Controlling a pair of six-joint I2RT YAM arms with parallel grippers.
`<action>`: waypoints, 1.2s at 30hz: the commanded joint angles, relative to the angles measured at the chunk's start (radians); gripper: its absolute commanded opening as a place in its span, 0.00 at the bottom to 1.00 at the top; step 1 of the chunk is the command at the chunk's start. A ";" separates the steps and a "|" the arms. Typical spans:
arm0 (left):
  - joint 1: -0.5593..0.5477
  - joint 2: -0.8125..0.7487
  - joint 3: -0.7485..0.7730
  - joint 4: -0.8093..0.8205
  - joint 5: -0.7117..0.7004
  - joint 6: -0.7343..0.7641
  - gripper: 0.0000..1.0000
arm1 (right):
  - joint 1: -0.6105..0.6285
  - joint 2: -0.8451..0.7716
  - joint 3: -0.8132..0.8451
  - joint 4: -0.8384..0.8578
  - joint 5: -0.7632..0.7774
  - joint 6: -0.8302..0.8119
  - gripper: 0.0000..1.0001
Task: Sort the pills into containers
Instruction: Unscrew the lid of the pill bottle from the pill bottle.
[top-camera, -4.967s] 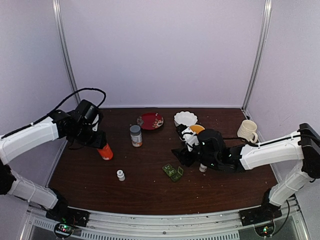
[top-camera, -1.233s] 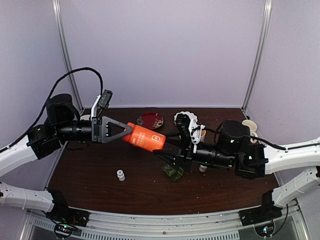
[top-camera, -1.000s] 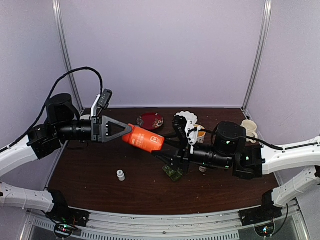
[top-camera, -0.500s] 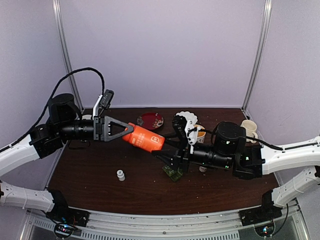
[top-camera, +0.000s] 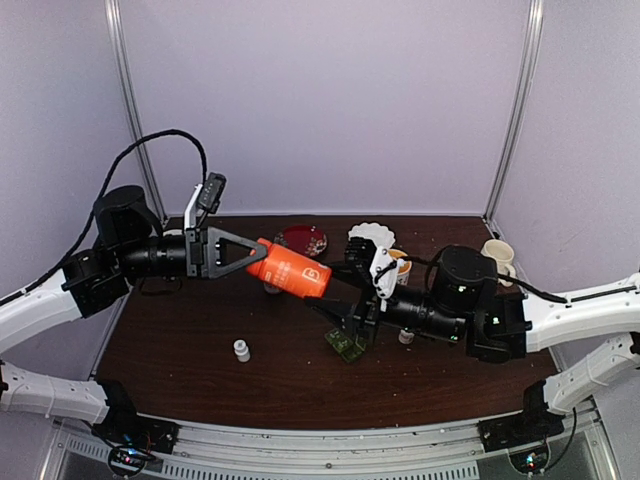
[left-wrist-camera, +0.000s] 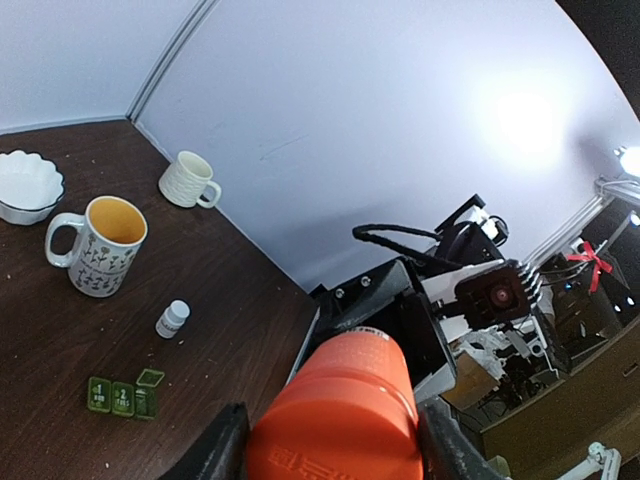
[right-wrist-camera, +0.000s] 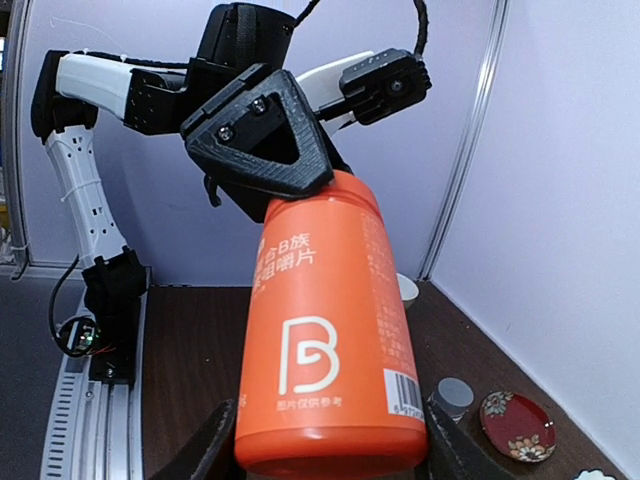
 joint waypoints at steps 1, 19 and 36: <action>-0.013 -0.003 -0.011 0.052 0.001 -0.181 0.00 | 0.061 -0.003 -0.023 0.060 0.186 -0.439 0.06; -0.013 -0.047 -0.039 0.042 -0.082 -0.236 0.57 | 0.161 0.105 0.023 0.101 0.437 -0.663 0.05; -0.015 -0.282 -0.027 0.025 0.048 0.726 0.95 | -0.006 -0.058 -0.010 -0.048 -0.284 0.249 0.07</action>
